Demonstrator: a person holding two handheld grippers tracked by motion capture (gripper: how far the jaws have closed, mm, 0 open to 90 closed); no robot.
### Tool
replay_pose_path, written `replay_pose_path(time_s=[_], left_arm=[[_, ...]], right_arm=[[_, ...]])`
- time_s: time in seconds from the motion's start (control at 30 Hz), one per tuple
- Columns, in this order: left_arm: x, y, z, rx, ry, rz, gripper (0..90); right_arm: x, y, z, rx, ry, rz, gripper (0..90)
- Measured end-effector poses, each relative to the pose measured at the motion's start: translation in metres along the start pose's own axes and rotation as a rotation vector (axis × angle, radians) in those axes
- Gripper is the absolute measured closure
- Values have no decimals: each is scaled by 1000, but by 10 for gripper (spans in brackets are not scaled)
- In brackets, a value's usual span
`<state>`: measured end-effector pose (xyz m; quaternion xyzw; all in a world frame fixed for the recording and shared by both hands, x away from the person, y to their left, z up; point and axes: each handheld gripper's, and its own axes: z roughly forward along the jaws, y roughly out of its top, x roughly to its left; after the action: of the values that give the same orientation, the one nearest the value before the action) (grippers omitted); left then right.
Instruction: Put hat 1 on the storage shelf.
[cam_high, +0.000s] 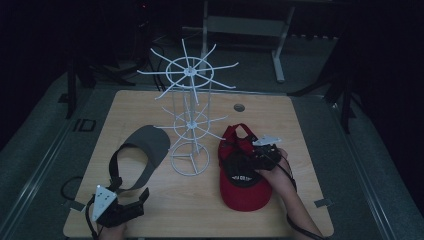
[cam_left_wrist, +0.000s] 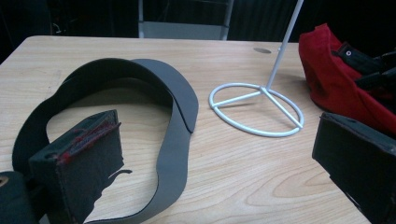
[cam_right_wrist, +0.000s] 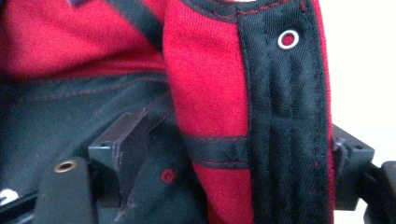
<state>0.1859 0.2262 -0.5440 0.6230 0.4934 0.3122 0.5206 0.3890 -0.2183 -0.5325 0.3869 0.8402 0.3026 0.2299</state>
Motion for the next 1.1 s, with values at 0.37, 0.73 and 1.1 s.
replay_pose_path(time_s=[0.37, 0.73, 1.1], left_arm=[[-1, -1, 2, 21, 3, 5, 19], [1, -1, 2, 29, 3, -18, 19], [-2, -2, 4, 39, 13, 20, 19]], right_arm=[[2, -3, 4, 49, 7, -48, 622], [2, -7, -11, 33, 2, 1, 845], [-5, 0, -52, -87, -41, 93, 851]])
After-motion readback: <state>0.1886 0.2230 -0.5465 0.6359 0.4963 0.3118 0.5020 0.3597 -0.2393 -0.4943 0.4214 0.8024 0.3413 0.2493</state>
